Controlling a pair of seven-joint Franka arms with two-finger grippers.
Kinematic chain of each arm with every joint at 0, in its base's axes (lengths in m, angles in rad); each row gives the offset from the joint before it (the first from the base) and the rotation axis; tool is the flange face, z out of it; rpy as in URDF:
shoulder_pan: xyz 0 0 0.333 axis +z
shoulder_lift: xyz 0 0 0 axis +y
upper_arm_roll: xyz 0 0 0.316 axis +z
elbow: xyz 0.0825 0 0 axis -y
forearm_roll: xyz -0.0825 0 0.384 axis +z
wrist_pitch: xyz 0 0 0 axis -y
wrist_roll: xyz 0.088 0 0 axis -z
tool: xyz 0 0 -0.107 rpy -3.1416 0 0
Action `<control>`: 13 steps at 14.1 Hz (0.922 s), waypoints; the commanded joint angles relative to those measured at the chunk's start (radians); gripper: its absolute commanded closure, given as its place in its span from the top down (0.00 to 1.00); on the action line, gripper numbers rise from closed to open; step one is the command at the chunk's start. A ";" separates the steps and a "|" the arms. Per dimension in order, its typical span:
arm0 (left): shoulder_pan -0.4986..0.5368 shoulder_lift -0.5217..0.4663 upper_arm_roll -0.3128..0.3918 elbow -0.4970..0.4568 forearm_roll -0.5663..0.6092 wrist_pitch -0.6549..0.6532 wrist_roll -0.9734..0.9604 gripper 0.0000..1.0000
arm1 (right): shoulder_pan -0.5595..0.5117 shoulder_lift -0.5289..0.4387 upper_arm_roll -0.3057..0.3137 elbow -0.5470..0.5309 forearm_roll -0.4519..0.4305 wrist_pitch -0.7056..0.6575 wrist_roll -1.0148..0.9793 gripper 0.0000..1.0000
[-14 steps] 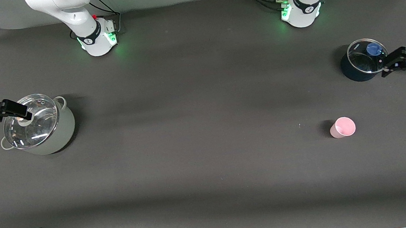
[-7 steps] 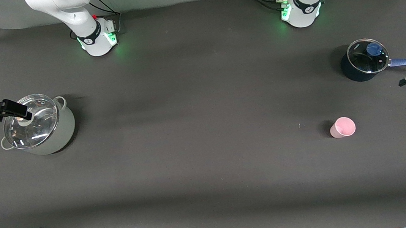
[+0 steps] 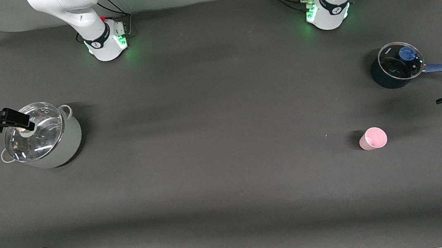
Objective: Transfer pink cup from left to right arm
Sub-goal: 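Lower the open left gripper around the pink cup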
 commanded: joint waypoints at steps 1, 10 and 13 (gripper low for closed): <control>0.027 0.055 -0.011 0.008 -0.056 -0.029 0.136 1.00 | 0.002 0.011 -0.003 0.024 0.011 -0.009 -0.007 1.00; 0.032 0.205 -0.016 -0.146 -0.365 0.084 0.655 1.00 | 0.002 0.011 -0.003 0.024 0.013 -0.011 0.000 1.00; 0.029 0.270 -0.017 -0.159 -0.473 0.096 0.816 1.00 | 0.002 0.011 -0.003 0.024 0.013 -0.011 0.000 1.00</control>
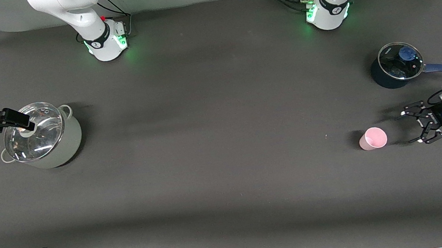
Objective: Transfer pink cup from left to right arm
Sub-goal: 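Lower the open left gripper around the pink cup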
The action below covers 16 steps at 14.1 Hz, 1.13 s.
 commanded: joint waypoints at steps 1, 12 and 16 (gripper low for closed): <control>-0.004 0.035 0.000 -0.021 -0.086 0.019 0.140 1.00 | 0.002 0.011 -0.003 0.024 0.013 -0.011 -0.001 1.00; -0.017 0.101 -0.040 -0.036 -0.181 0.077 0.250 0.99 | 0.002 0.011 -0.003 0.024 0.013 -0.011 -0.001 1.00; -0.042 0.098 -0.042 -0.042 -0.184 0.076 0.210 0.99 | 0.002 0.011 -0.003 0.024 0.013 -0.011 -0.001 1.00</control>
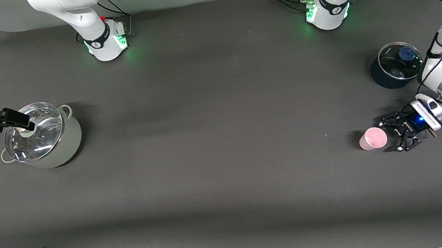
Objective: Transfer pink cup from left to right arm
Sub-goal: 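Lower the open left gripper around the pink cup, then close the left gripper on the pink cup's rim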
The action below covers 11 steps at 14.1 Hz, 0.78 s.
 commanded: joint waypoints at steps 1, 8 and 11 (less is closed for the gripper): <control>-0.023 -0.012 0.002 -0.020 -0.023 0.014 -0.029 0.99 | 0.002 0.011 -0.003 0.024 0.013 -0.011 -0.001 1.00; -0.073 -0.010 -0.011 -0.037 -0.075 0.033 -0.077 0.99 | 0.002 0.011 -0.003 0.024 0.013 -0.011 -0.001 1.00; -0.086 -0.010 -0.020 -0.038 -0.095 0.042 -0.075 0.95 | 0.002 0.011 -0.003 0.024 0.013 -0.011 -0.002 1.00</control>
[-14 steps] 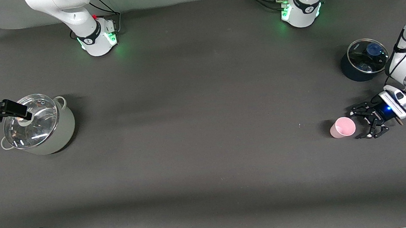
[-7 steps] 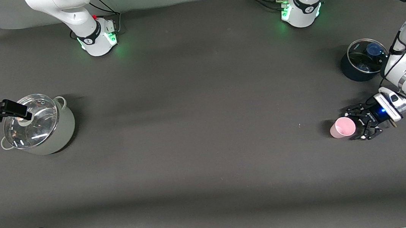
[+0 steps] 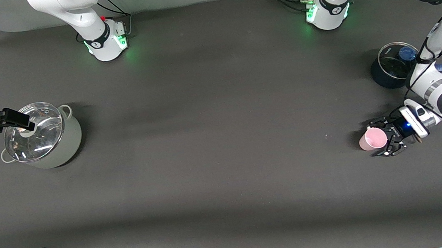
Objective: Transfer pink cup from left to right arm
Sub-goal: 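Close the left gripper on the pink cup's rim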
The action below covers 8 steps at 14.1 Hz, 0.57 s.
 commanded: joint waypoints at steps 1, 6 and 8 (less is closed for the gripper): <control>-0.014 -0.010 0.001 -0.015 -0.026 0.020 -0.008 0.86 | 0.002 0.011 -0.003 0.024 0.013 -0.011 -0.002 1.00; -0.014 -0.010 0.001 -0.021 -0.026 0.026 -0.010 0.55 | 0.002 0.009 -0.005 0.024 0.013 -0.012 0.004 1.00; -0.014 -0.013 0.001 -0.020 -0.026 0.026 -0.014 0.51 | 0.002 0.008 -0.005 0.024 0.013 -0.017 0.019 1.00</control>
